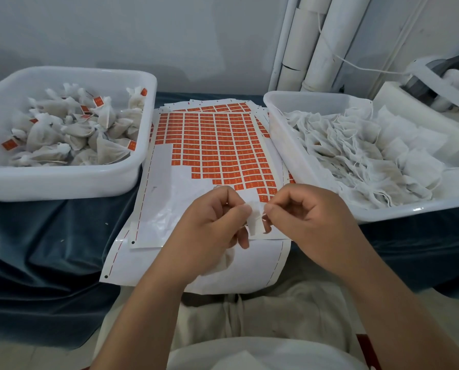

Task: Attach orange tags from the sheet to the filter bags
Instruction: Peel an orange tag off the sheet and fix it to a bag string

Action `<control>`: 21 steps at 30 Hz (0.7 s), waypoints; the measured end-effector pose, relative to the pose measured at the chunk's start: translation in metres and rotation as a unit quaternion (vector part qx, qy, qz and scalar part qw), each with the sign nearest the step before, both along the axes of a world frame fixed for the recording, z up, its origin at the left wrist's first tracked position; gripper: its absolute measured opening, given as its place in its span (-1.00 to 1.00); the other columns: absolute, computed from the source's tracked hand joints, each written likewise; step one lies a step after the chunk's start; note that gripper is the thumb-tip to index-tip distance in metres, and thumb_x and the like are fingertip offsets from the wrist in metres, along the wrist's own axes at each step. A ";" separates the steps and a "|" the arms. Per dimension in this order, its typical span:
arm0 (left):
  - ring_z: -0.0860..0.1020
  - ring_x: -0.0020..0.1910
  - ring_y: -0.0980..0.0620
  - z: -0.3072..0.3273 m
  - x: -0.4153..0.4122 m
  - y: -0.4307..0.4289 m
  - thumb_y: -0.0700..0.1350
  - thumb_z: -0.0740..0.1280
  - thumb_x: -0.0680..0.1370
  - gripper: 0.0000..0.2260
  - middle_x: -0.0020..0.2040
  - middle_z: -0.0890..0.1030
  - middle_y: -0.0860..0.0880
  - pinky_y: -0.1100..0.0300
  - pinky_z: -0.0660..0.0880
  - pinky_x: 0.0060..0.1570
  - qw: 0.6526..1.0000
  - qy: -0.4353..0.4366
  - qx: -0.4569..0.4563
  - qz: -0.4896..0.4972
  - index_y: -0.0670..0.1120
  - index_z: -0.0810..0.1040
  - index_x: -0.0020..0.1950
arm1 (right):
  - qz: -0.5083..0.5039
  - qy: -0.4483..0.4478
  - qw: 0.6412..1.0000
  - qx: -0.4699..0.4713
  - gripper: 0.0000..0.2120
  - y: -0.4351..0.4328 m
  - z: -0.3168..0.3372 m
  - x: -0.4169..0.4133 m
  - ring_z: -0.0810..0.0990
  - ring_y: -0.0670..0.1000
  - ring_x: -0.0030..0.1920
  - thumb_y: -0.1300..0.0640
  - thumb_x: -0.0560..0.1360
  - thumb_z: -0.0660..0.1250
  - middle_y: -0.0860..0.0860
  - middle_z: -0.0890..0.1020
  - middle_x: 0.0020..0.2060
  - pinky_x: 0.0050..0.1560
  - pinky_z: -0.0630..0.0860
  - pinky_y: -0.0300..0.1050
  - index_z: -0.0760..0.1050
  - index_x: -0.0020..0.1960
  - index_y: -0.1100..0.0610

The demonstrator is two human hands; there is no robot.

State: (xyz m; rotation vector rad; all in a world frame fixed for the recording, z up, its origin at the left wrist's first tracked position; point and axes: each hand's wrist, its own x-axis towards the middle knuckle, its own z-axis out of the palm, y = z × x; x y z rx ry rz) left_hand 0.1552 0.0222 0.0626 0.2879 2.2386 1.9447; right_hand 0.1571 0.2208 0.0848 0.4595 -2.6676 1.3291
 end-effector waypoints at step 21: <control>0.58 -0.28 0.03 0.002 -0.002 0.001 0.03 0.24 0.72 -0.75 -0.13 0.74 -0.05 0.21 0.48 -0.23 0.991 -0.101 0.064 -0.051 0.05 0.71 0.12 | 0.026 0.049 0.998 0.002 -0.88 -0.002 0.002 0.001 0.71 -0.11 -0.16 0.08 0.54 0.37 -0.23 0.70 -0.30 -0.10 0.57 -0.34 0.65 -0.15 0.00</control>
